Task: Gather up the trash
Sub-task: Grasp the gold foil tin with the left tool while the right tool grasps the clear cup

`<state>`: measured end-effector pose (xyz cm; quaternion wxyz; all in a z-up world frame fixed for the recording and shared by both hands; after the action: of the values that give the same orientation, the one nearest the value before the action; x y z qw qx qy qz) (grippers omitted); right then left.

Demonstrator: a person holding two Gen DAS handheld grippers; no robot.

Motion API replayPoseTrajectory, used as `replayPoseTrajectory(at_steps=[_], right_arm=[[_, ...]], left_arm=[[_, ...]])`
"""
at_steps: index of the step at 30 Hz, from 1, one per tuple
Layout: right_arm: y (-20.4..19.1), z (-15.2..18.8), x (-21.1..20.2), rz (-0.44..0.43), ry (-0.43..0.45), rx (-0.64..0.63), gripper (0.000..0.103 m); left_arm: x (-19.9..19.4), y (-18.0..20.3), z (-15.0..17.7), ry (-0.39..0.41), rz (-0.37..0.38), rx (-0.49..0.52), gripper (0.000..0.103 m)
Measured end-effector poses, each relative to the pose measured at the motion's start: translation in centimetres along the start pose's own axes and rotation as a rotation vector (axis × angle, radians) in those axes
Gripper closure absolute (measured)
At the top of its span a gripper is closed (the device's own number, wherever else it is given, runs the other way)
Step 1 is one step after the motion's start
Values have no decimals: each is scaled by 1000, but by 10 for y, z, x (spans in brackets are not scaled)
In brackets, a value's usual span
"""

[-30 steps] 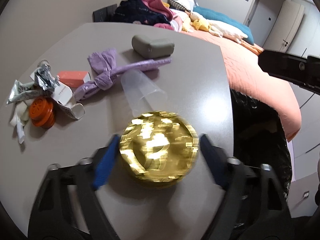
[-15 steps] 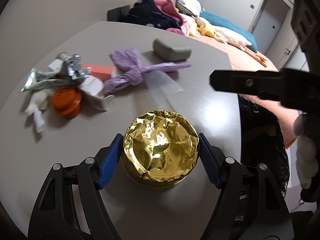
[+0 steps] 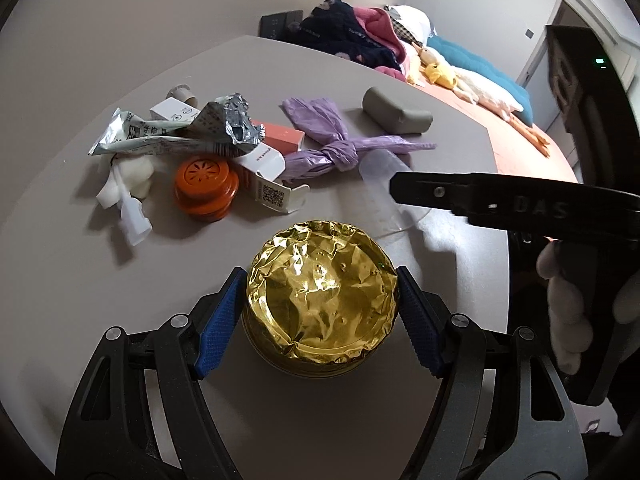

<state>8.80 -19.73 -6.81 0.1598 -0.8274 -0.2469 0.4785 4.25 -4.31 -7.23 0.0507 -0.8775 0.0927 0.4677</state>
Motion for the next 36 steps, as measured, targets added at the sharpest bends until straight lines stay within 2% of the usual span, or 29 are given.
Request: replayPoseTrajectory(at_steps=[3, 6, 13, 21, 36], right_arm=[[3, -2, 7, -1, -6, 16, 47], [7, -4, 15, -6, -21, 32, 61], [11, -2, 8, -57, -15, 63, 62], [12, 1, -30, -73, 31, 53, 62], [35, 27, -113, -26, 148, 83, 62]], left_arm=[[1, -1, -2, 0, 5, 0, 31], [1, -3, -3, -2, 7, 2, 31], [-5, 0, -4, 12, 16, 1, 31], [-20, 21, -10, 49, 37, 27, 31], [-51, 83, -11, 112, 131, 117, 31]])
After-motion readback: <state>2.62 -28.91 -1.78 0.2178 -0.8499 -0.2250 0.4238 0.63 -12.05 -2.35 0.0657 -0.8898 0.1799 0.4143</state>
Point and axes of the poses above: each gripper's, at about its wrist camera, not at the fingertips, and x roughly the way its jaws point, y to its right, z to its underside, the point moved 1 cm from there along x, roughly the way its jaws point, and after that the axes turned 13 degrees about -z, right-handed, at the moved point
